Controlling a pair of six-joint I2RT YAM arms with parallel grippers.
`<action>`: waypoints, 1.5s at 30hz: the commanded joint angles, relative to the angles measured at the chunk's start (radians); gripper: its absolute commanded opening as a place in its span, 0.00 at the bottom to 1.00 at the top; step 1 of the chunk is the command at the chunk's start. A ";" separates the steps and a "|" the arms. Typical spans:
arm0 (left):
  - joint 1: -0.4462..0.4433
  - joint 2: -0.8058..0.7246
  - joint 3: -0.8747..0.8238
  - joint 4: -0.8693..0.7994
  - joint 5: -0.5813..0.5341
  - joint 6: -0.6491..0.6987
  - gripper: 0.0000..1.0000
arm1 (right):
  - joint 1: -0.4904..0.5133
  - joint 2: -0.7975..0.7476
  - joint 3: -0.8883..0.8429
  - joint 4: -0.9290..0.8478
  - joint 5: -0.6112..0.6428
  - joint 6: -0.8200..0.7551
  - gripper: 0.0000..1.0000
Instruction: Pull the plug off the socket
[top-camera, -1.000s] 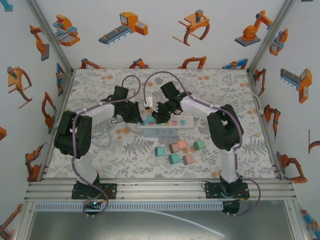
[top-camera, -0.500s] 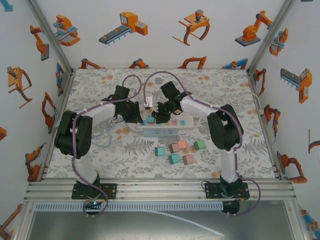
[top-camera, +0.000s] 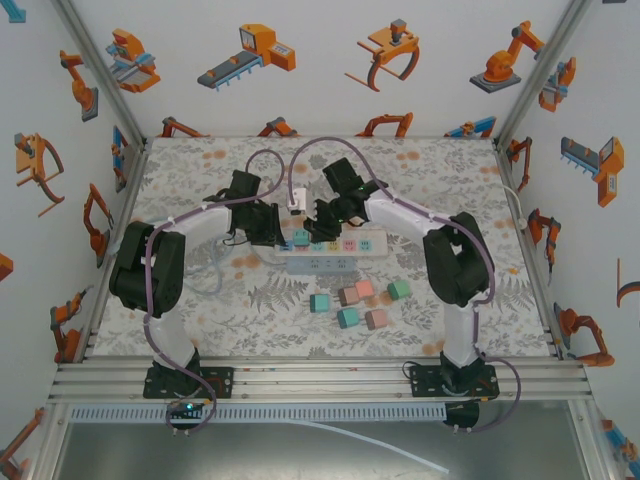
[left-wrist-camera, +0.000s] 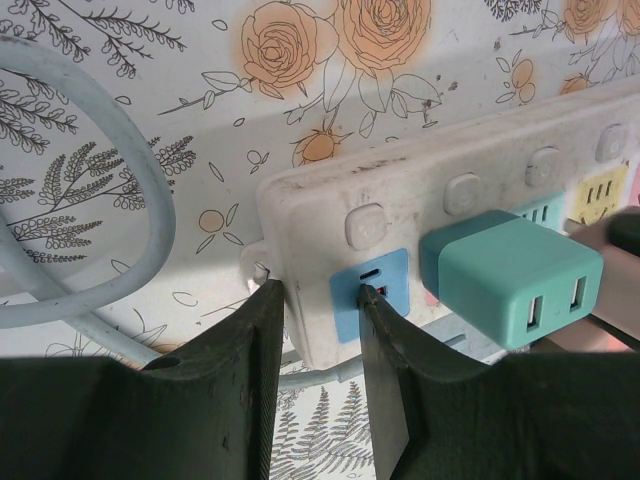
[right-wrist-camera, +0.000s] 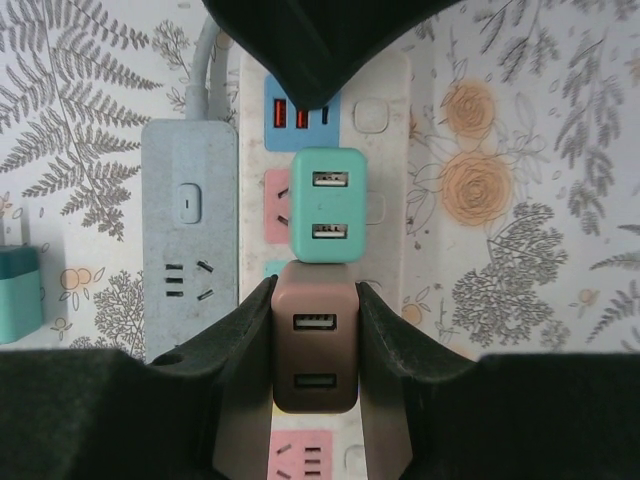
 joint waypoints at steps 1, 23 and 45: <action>-0.017 0.080 -0.041 -0.117 -0.117 0.045 0.36 | 0.018 -0.044 -0.001 0.027 -0.064 0.000 0.12; -0.011 -0.320 -0.003 -0.030 0.084 0.049 0.42 | -0.009 -0.406 -0.208 0.084 0.159 0.669 0.08; -0.062 -0.923 -0.307 0.003 0.553 0.485 0.58 | -0.447 -1.267 -0.981 0.102 0.283 1.587 0.09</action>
